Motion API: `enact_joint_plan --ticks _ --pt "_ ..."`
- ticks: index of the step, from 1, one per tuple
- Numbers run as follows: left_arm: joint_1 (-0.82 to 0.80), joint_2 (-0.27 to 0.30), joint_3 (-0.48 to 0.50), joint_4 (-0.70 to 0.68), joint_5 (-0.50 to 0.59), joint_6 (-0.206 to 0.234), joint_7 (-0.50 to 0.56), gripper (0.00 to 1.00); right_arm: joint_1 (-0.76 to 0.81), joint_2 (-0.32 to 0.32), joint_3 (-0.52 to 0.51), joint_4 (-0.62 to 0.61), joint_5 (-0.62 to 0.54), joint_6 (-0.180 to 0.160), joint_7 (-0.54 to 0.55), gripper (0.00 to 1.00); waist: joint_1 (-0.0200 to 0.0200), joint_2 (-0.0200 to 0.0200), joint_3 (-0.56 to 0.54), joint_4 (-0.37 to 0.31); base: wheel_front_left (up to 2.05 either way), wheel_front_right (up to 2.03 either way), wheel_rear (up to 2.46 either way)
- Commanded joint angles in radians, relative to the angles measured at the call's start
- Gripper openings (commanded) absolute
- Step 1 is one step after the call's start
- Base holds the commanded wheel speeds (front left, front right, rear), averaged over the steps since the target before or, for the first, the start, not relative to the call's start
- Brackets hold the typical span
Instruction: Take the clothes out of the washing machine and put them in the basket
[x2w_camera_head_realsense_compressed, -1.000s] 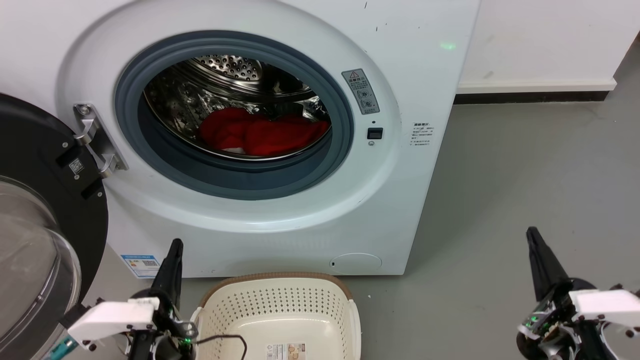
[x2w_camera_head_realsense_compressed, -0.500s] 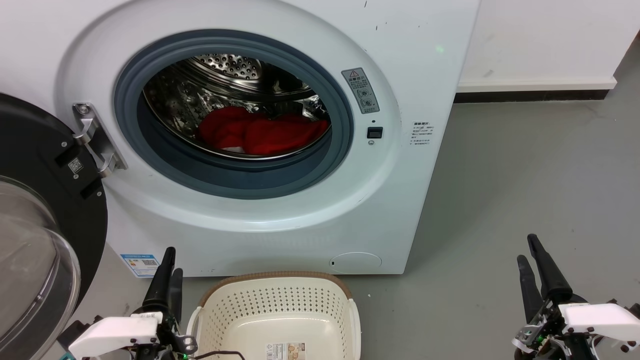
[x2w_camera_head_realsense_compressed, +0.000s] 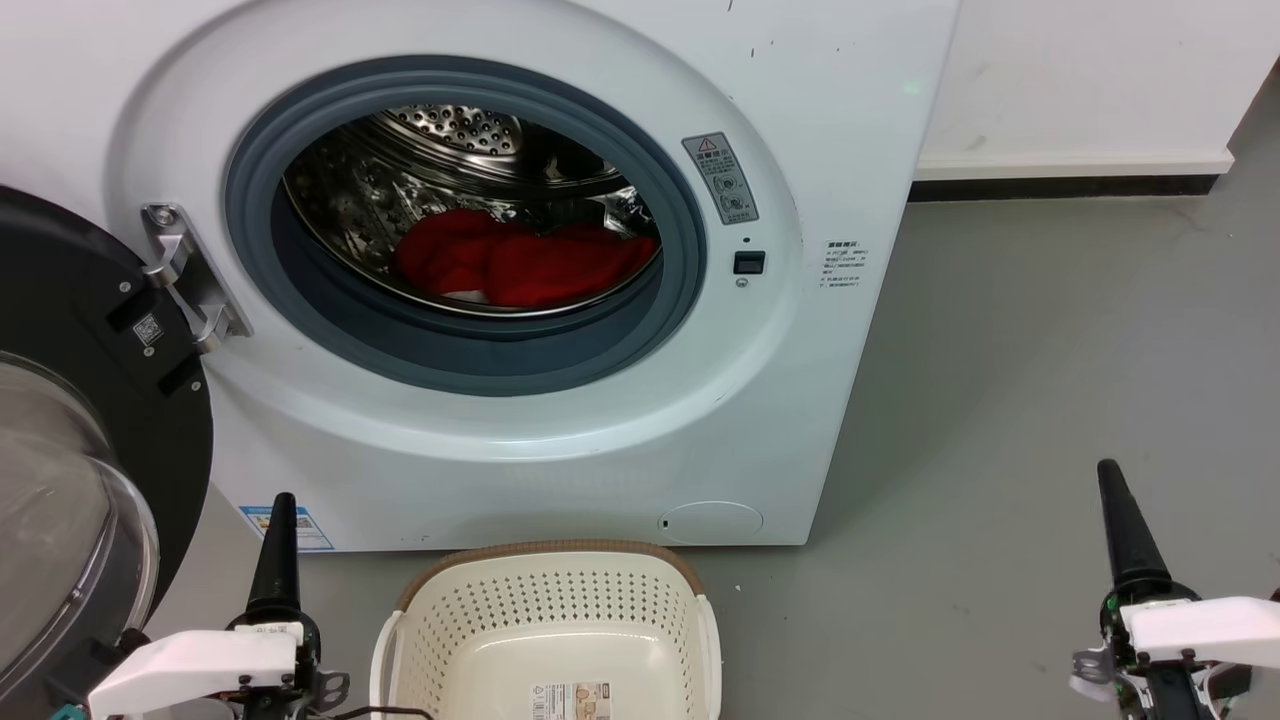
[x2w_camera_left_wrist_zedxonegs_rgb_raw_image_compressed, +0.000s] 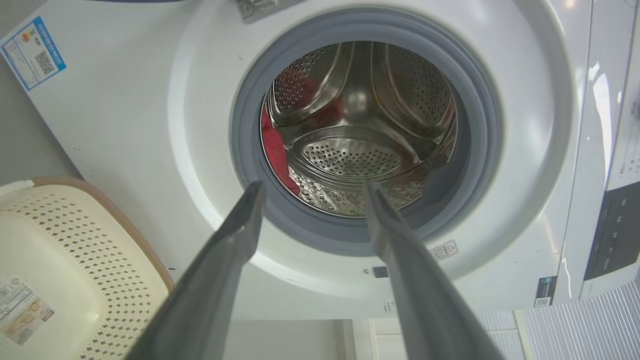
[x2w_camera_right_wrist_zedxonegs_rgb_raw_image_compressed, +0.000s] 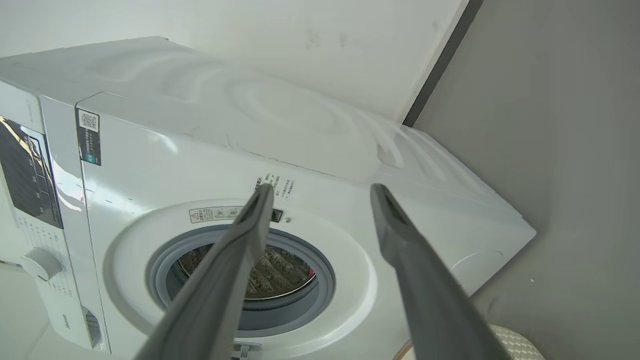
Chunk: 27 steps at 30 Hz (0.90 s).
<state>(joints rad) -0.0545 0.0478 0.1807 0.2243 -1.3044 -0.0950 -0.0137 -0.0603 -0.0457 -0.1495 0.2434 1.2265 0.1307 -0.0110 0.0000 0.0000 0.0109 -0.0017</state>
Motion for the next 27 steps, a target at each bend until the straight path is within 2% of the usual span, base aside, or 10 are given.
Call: enact_joint_plan --ticks 1,4,14,18,23,27 --pt "-0.006 0.002 0.007 -0.026 0.036 0.006 -0.010 1.00 -0.025 -0.003 -0.006 -0.028 -0.054 0.000 -0.010 1.00 0.0000 0.0000 0.001 0.000 0.00 0.00 0.00" --pt "-0.007 0.002 0.020 -0.069 0.100 0.018 -0.021 1.00 -0.025 -0.003 -0.004 -0.069 -0.183 0.000 -0.022 1.00 0.0000 0.0000 0.003 0.000 0.00 0.00 0.00" --pt "0.014 0.002 -0.005 -0.205 0.317 0.071 -0.056 1.00 -0.012 -0.004 0.026 -0.186 -0.483 0.000 -0.057 1.00 0.0000 0.0000 0.010 0.001 0.00 0.00 0.00" --pt "0.023 0.002 -0.037 -0.235 0.399 0.087 -0.070 1.00 -0.005 -0.004 0.049 -0.216 -0.581 0.000 -0.071 1.00 0.0000 0.0000 0.013 0.002 0.00 0.00 0.00" --pt "0.035 0.003 -0.084 -0.268 0.514 0.088 -0.086 1.00 -0.002 -0.004 0.059 -0.245 -0.681 0.000 -0.088 1.00 0.0000 0.0000 0.015 0.001 0.00 0.00 0.00" --pt "0.040 0.003 -0.106 -0.291 0.595 0.114 -0.098 1.00 0.000 -0.004 0.068 -0.261 -0.766 0.000 -0.099 1.00 0.0000 0.0000 0.017 0.000 0.00 0.00 0.00"
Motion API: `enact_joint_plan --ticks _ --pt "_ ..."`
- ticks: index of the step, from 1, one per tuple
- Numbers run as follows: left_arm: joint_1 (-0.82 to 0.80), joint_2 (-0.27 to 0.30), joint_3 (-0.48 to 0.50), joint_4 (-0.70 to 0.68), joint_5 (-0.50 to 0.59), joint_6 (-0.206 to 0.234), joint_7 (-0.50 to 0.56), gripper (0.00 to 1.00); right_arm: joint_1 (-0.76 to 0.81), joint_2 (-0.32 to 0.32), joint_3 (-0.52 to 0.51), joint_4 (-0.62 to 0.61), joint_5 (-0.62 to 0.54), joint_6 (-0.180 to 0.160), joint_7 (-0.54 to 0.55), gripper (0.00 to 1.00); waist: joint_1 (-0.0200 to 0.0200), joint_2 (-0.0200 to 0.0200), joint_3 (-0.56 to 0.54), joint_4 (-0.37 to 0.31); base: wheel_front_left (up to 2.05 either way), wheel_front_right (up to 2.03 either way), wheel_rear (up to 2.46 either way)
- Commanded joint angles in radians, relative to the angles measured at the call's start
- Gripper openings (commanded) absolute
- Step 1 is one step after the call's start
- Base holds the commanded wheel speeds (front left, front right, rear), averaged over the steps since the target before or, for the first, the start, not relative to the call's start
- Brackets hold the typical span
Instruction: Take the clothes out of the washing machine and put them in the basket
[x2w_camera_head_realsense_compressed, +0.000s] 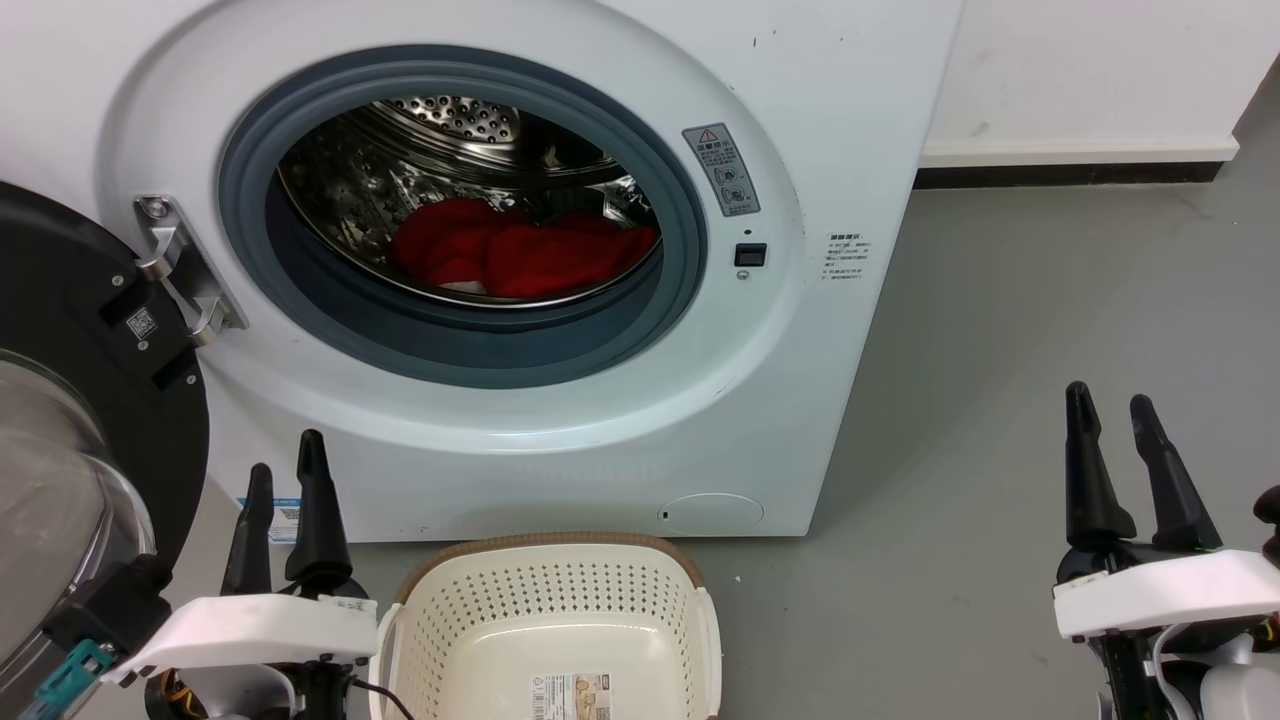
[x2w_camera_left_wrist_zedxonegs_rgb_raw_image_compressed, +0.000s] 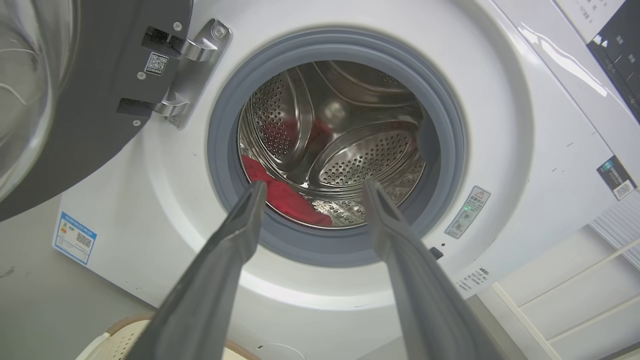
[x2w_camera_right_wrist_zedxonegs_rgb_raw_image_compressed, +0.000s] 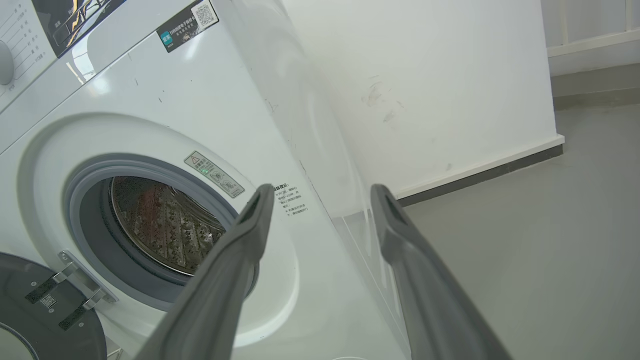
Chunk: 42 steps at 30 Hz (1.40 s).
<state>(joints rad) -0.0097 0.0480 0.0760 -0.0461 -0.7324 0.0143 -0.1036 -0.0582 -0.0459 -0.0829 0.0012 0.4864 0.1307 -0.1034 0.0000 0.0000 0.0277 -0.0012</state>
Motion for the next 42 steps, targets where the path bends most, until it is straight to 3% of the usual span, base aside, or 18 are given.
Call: enact_joint_plan --ticks 1,16,27,42 --pt "-0.005 0.002 -0.006 -0.026 0.043 0.012 -0.011 1.00 -0.002 -0.004 0.004 -0.022 -0.044 0.000 -0.010 1.00 0.0000 0.0000 0.001 0.000 0.00 0.00 0.00" --pt "0.016 0.044 -0.124 -0.073 0.293 0.113 -0.053 1.00 0.013 -0.005 0.025 -0.053 -0.299 0.000 -0.051 1.00 0.0000 0.0000 0.005 -0.008 0.00 0.00 0.00" --pt "0.033 0.077 -0.196 -0.012 0.397 0.108 -0.079 1.00 0.032 -0.005 0.032 -0.034 -0.447 0.000 -0.078 1.00 0.0000 0.0000 0.003 -0.009 0.00 0.00 0.00" --pt "0.028 0.159 -0.324 0.004 0.552 0.247 -0.111 1.00 0.039 -0.005 0.038 -0.044 -0.577 0.000 -0.110 1.00 0.0000 0.0000 0.005 -0.018 0.00 0.00 0.00"
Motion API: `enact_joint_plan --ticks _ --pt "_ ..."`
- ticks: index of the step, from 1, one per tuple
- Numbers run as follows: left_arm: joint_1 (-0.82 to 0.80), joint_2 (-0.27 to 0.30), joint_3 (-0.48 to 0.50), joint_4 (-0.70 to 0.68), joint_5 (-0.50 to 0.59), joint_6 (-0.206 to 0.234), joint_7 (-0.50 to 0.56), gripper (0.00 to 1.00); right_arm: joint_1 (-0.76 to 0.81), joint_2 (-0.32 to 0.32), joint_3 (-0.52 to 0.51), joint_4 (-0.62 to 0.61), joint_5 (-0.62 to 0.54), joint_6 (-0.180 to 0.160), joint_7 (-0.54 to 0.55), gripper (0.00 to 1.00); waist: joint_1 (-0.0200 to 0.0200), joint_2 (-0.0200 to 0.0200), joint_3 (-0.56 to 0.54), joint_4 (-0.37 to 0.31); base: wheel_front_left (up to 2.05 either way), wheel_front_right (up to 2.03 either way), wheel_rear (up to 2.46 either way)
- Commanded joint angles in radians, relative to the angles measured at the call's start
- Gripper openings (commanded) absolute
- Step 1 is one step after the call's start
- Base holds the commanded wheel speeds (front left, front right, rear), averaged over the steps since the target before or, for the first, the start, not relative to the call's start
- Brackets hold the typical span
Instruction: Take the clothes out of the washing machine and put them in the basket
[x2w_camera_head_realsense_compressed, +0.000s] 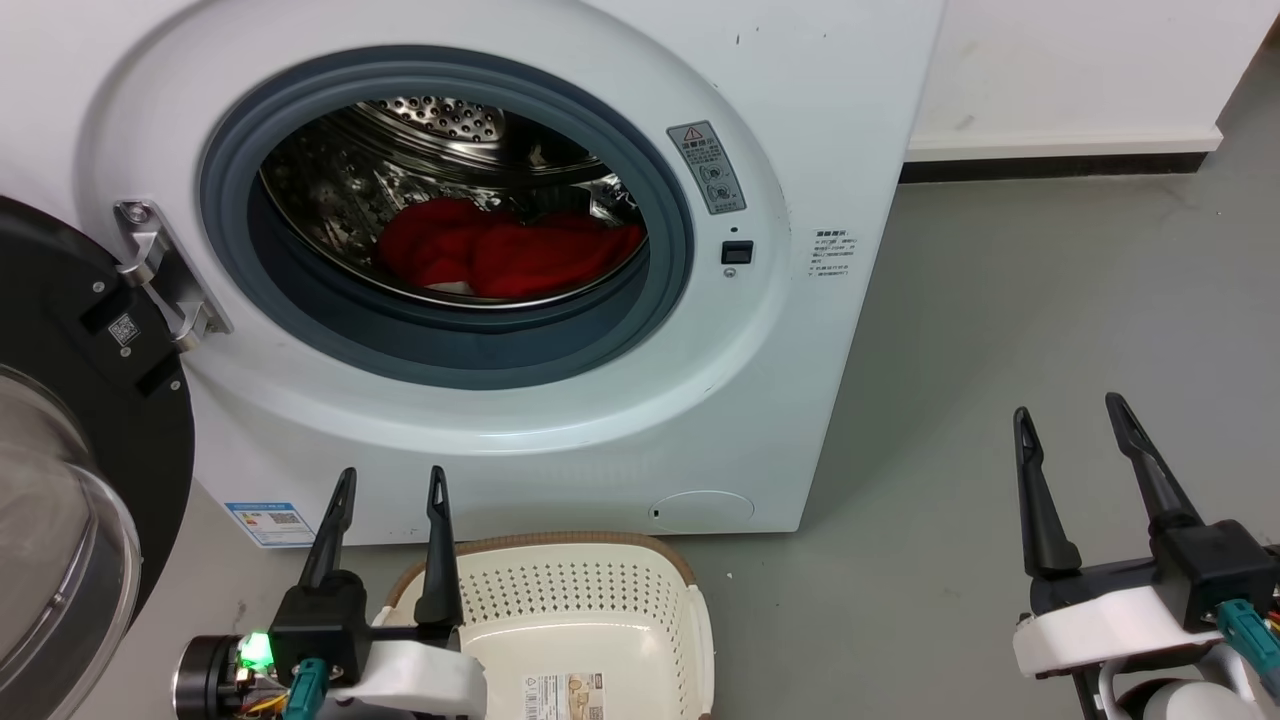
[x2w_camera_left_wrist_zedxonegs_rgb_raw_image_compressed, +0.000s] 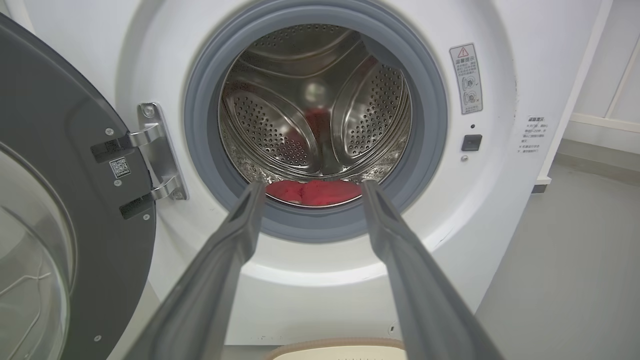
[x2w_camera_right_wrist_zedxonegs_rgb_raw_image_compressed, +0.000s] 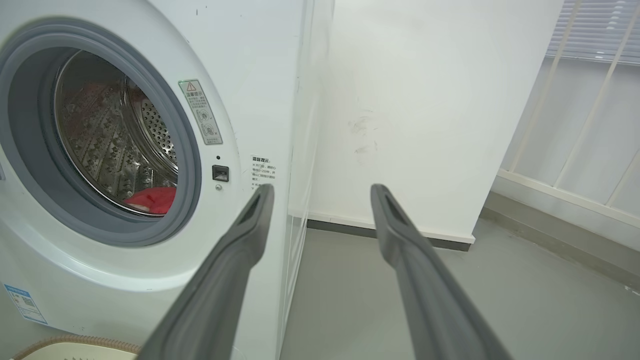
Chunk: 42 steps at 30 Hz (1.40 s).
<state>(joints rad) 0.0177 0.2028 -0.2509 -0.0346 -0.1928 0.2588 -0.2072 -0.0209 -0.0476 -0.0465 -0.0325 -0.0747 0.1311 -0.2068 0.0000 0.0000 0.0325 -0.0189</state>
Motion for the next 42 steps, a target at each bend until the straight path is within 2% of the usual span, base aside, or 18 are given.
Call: enact_joint_plan --ticks 1,6,11,17,23,26,33,42 --pt "-0.001 0.008 -0.005 -0.010 0.018 0.011 -0.010 1.00 0.001 -0.004 0.004 -0.014 -0.022 0.000 -0.009 1.00 0.0000 0.0000 0.001 0.000 0.00 0.00 0.00" --pt "-0.011 0.022 -0.027 -0.029 0.032 0.035 -0.020 1.00 0.005 -0.004 -0.003 -0.015 -0.025 -0.001 -0.019 1.00 0.0000 0.0000 0.007 -0.002 0.00 0.00 0.00" --pt "0.001 0.011 -0.011 -0.055 0.031 0.018 -0.029 1.00 0.013 -0.003 -0.003 0.042 0.032 -0.001 -0.029 1.00 0.0000 0.0000 0.008 -0.004 0.00 0.00 0.00" --pt "0.026 -0.023 0.034 -0.038 0.027 -0.069 -0.039 1.00 0.003 -0.003 -0.022 0.084 0.050 -0.001 -0.041 1.00 0.0000 0.0000 0.009 -0.006 0.00 0.00 0.00" --pt "0.043 -0.073 0.088 -0.025 0.056 -0.198 -0.051 1.00 -0.002 -0.003 -0.029 0.096 0.032 -0.001 -0.051 1.00 0.0000 0.0000 0.010 -0.007 0.00 0.00 0.00" --pt "0.056 -0.093 0.122 -0.020 0.083 -0.244 -0.055 1.00 -0.002 -0.003 -0.028 0.098 0.013 -0.001 -0.056 1.00 0.0000 0.0000 0.009 -0.007 0.00 0.00 0.00" --pt "0.056 -0.129 0.185 -0.013 0.119 -0.311 -0.059 1.00 -0.006 -0.003 -0.029 0.098 0.018 -0.001 -0.059 1.00 0.0000 0.0000 0.009 -0.013 0.00 0.00 0.00" --pt "0.041 -0.145 0.218 -0.019 0.138 -0.347 -0.059 1.00 -0.021 -0.003 -0.042 0.106 0.046 -0.001 -0.059 1.00 0.0000 0.0000 0.035 -0.024 0.00 0.00 0.00"
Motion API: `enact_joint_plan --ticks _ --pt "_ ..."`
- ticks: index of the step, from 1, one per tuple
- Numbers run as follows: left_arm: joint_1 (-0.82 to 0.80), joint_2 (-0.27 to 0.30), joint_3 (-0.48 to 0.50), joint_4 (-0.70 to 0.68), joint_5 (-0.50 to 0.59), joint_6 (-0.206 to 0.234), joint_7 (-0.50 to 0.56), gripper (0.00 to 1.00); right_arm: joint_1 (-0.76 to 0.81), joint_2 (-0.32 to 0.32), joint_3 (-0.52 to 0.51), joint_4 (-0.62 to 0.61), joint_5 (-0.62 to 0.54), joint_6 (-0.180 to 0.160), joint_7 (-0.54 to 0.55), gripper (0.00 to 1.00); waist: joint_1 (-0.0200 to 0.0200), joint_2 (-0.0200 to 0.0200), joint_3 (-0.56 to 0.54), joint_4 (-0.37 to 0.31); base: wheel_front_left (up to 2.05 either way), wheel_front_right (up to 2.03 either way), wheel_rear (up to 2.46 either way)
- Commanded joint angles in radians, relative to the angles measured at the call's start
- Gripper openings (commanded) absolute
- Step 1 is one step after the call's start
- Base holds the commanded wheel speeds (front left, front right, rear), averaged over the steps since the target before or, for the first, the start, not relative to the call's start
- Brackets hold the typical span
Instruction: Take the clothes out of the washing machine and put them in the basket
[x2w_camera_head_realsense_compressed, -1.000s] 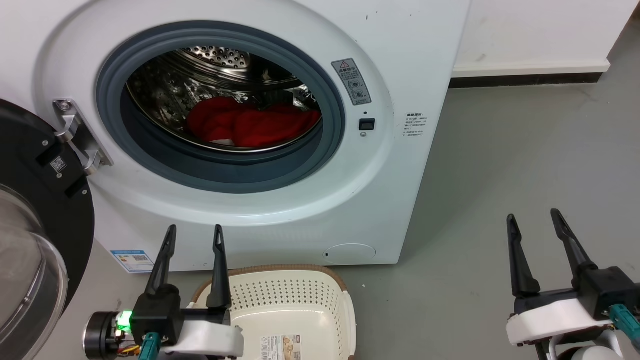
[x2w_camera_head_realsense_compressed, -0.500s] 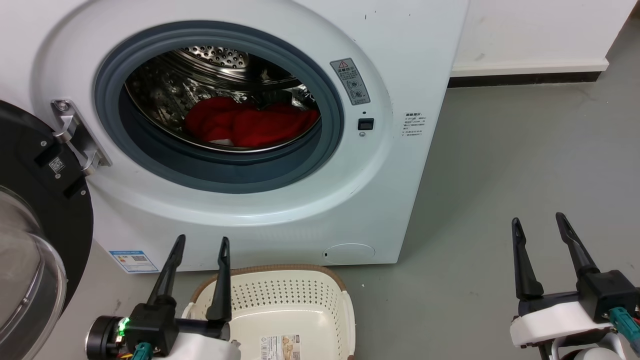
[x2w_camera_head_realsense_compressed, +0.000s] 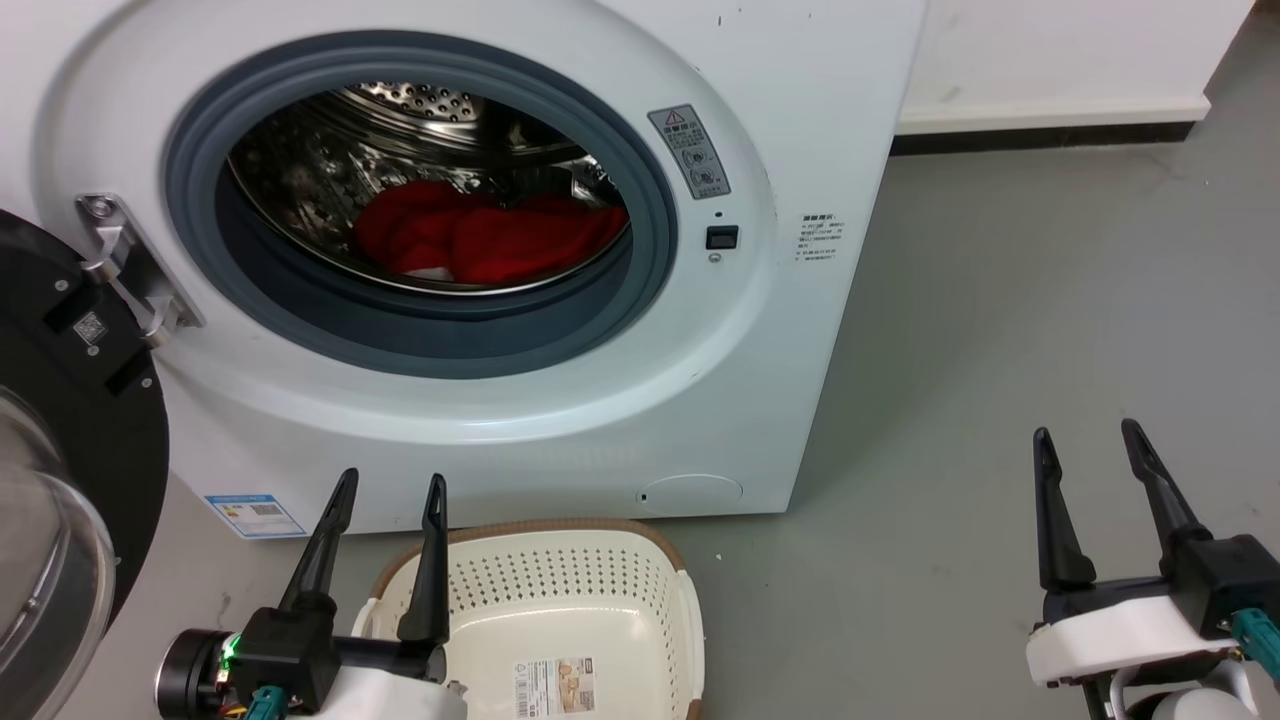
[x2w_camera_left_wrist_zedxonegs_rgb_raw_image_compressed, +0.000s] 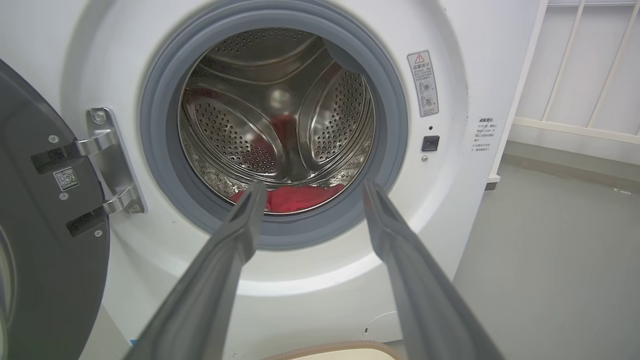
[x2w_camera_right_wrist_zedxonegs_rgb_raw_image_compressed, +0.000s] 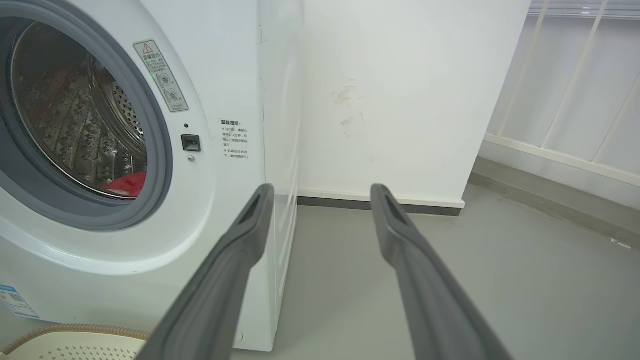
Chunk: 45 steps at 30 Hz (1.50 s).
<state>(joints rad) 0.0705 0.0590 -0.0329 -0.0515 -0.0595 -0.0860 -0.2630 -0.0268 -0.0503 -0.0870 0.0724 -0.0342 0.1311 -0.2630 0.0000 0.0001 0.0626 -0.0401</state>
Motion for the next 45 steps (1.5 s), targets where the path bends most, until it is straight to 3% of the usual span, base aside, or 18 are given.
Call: enact_joint_plan --ticks 1,9,10,13,14,17,21,26,27,34,45 --pt "-0.014 -0.002 0.002 -0.003 0.005 -0.006 -0.003 1.00 -0.019 0.000 -0.002 0.000 0.009 -0.001 -0.003 1.00 0.0000 -0.0001 0.011 -0.005 0.00 0.00 0.00" --pt "-0.083 0.015 0.022 -0.012 0.014 -0.029 -0.003 1.00 -0.067 0.000 -0.016 -0.024 0.025 -0.001 -0.003 1.00 0.0000 -0.0001 0.134 -0.045 0.00 0.00 0.00" --pt "-0.149 0.055 0.021 -0.005 0.012 -0.038 -0.003 1.00 -0.103 0.000 -0.024 -0.038 0.035 -0.001 -0.003 1.00 0.0000 -0.0001 0.215 -0.068 0.00 0.00 0.00" --pt "-0.243 0.116 0.017 0.029 -0.006 -0.042 -0.003 1.00 -0.137 0.000 -0.033 -0.049 0.048 -0.001 -0.003 1.00 0.0000 -0.0001 0.304 -0.094 0.00 0.00 0.00" --pt "-0.363 0.209 -0.025 0.093 -0.034 -0.044 -0.003 1.00 -0.170 0.001 -0.036 -0.052 0.065 -0.001 -0.003 1.00 0.0000 -0.0001 0.385 -0.123 0.00 0.00 0.00" --pt "-0.499 0.308 -0.080 0.200 -0.104 -0.043 0.006 1.00 -0.192 0.001 -0.034 -0.049 0.085 -0.001 -0.003 1.00 0.0000 -0.0001 0.455 -0.157 0.00 0.00 0.00" --pt "-0.734 0.440 -0.167 0.299 -0.216 -0.044 0.114 1.00 -0.217 0.001 -0.025 -0.050 0.116 -0.001 -0.003 1.00 0.0000 -0.0001 0.542 -0.201 0.00 0.00 0.00" --pt "-1.032 0.562 -0.257 0.407 -0.325 -0.044 0.320 1.00 -0.236 0.001 0.007 -0.062 0.157 -0.001 -0.003 1.00 0.0000 -0.0001 0.639 -0.243 0.00 0.00 0.00" --pt "-1.032 0.562 -0.257 0.407 -0.325 -0.044 0.320 1.00 -0.236 0.001 0.007 -0.062 0.157 -0.001 -0.003 1.00 0.0000 -0.0001 0.639 -0.243 0.00 0.00 0.00" --pt "-1.364 0.661 -0.371 0.566 -0.393 -0.044 0.622 1.00 -0.252 0.001 0.049 -0.079 0.210 -0.001 -0.003 1.00 0.0000 -0.0001 0.730 -0.305 0.00 0.00 0.00" --pt "-1.663 0.725 -0.422 0.742 -0.336 -0.036 0.835 1.00 -0.257 0.001 0.123 -0.131 0.279 -0.001 -0.003 1.00 0.0000 -0.0001 0.842 -0.399 0.00 0.00 0.00"
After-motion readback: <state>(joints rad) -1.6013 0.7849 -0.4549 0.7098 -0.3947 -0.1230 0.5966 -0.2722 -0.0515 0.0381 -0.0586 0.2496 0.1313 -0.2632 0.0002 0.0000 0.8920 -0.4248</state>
